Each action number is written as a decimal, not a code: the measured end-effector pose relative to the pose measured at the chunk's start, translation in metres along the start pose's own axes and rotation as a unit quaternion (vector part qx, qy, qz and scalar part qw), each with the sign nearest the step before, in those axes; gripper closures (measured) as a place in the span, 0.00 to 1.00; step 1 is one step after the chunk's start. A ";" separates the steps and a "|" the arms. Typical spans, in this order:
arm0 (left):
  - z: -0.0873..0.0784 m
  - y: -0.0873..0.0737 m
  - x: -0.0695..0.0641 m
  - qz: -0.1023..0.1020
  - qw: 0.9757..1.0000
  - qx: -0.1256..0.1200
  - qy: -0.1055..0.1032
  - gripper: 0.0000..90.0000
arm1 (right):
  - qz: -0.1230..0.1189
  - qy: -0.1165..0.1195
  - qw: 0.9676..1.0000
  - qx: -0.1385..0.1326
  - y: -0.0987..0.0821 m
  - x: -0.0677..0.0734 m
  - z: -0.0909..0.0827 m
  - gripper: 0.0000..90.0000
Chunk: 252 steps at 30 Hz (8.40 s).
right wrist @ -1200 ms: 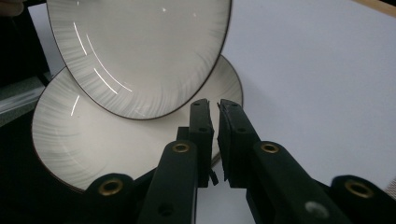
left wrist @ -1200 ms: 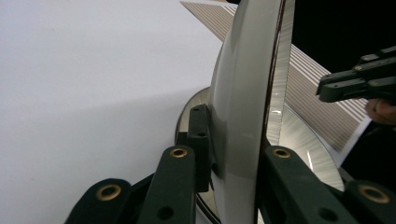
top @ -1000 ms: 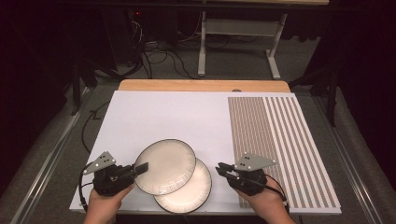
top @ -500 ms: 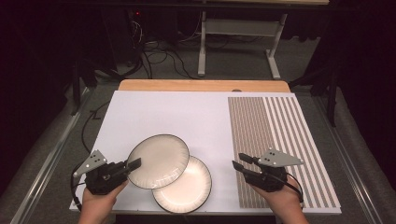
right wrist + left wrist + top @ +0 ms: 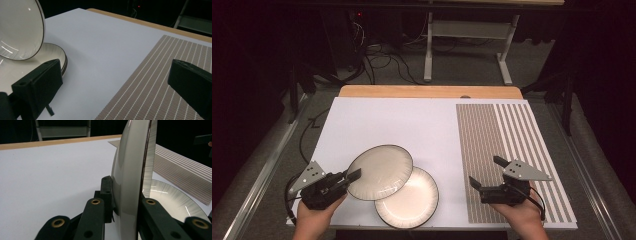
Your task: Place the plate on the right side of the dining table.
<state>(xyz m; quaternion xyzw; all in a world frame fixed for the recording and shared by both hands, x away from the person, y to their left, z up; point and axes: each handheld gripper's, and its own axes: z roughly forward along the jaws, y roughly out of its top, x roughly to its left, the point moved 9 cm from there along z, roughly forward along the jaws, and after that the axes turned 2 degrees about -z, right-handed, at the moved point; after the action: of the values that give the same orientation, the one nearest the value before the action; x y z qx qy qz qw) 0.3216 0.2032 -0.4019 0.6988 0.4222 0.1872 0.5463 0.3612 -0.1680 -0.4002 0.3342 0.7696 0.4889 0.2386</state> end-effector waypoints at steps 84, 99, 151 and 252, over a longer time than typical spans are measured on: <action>-0.003 -0.005 0.010 -0.027 0.999 -0.002 -0.025 0.89 | 0.041 0.169 0.983 0.057 0.036 0.130 0.141 0.92; -0.002 -0.003 0.008 -0.046 0.999 -0.009 -0.028 0.89 | 0.046 0.171 0.983 0.050 0.041 0.128 0.133 0.95; 0.100 0.047 -0.090 0.005 0.996 0.021 -0.085 0.88 | 0.050 0.076 0.996 -0.002 0.044 0.011 0.032 0.95; 0.321 0.026 -0.198 0.009 0.979 0.180 -0.097 0.75 | 0.128 -0.098 0.986 0.035 -0.064 -0.164 -0.053 0.96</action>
<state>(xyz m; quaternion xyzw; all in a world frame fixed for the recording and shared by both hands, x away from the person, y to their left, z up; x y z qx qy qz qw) 0.4500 -0.1496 -0.4452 0.8044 0.3877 0.0443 0.4480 0.4154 -0.3412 -0.4307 0.4841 0.7102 0.4532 0.2363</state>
